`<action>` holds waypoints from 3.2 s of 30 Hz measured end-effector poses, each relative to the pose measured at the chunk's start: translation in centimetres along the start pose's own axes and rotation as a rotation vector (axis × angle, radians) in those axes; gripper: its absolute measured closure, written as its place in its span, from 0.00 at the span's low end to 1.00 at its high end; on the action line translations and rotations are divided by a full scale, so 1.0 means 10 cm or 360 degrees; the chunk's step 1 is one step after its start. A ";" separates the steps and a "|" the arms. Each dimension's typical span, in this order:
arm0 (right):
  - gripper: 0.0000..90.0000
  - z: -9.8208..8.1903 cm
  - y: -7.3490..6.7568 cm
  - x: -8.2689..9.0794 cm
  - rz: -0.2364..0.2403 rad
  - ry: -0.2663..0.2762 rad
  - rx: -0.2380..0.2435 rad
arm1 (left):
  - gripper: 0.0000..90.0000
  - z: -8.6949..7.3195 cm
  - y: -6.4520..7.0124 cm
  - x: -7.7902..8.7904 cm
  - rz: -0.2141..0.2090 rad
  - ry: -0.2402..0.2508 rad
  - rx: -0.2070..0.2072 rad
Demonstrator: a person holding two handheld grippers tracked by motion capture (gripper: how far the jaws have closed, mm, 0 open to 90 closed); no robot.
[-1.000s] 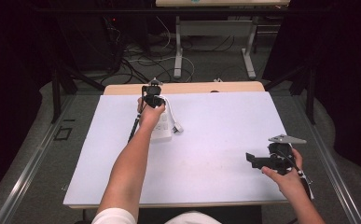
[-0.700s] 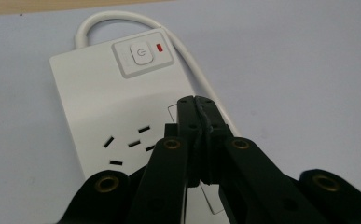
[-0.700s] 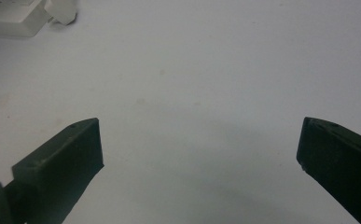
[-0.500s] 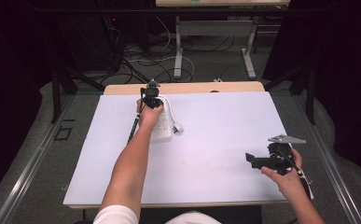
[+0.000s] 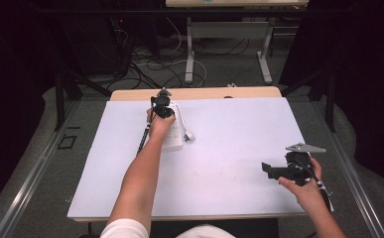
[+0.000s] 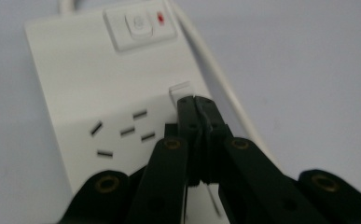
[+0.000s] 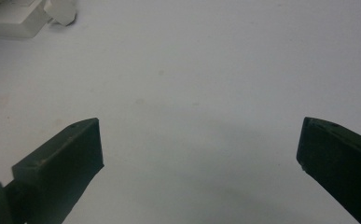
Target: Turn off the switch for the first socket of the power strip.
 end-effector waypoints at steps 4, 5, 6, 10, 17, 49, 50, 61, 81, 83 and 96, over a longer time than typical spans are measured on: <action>0.00 -0.01 -0.01 0.00 0.0001 -0.0010 0.0004 | 1.00 0.00 0.00 0.00 0.0012 0.0000 -0.0003; 0.00 -0.01 -0.01 0.00 0.0001 -0.0010 0.0004 | 1.00 0.00 0.00 0.00 0.0020 0.0001 0.0002; 0.00 -0.01 -0.02 0.00 -0.0003 -0.0004 0.0005 | 1.00 0.00 0.01 0.00 0.0024 -0.0001 -0.0007; 0.00 0.00 -0.01 0.00 0.0003 -0.0002 0.0000 | 1.00 0.00 0.00 0.00 0.0037 -0.0006 -0.0019; 0.00 0.00 -0.01 0.00 0.0004 -0.0001 0.0002 | 1.00 0.00 0.01 0.00 0.0035 -0.0008 -0.0016; 0.00 -0.01 0.01 -0.02 0.0002 -0.0012 -0.0004 | 1.00 0.04 -0.01 0.12 0.0064 0.0022 -0.0026; 0.00 -0.02 0.01 -0.02 0.0004 -0.0014 -0.0003 | 1.00 0.05 -0.01 0.12 0.0064 0.0025 -0.0021; 0.00 -0.01 0.01 -0.02 0.0000 -0.0006 -0.0007 | 1.00 0.09 0.00 0.25 0.0054 0.0055 -0.0020; 0.00 -0.01 0.00 0.00 0.0007 -0.0008 -0.0008 | 1.00 0.11 0.15 0.57 -0.0016 0.0102 -0.0105; 0.00 -0.01 0.00 0.00 0.0007 -0.0008 -0.0007 | 1.00 0.11 0.17 0.60 -0.0024 0.0106 -0.0119; 0.00 0.01 0.01 0.01 0.0013 0.0002 -0.0006 | 0.99 0.08 0.37 0.79 -0.0097 0.0124 -0.0225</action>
Point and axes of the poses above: each handheld gripper's, and its own axes: x roughly backward along the jaws, z roughly out of its top, y roughly to its right, the point moved 9 cm from there along -x, roughly forward along the jaws, and after that the axes turned 15 degrees about -x, right-handed, at the moved point
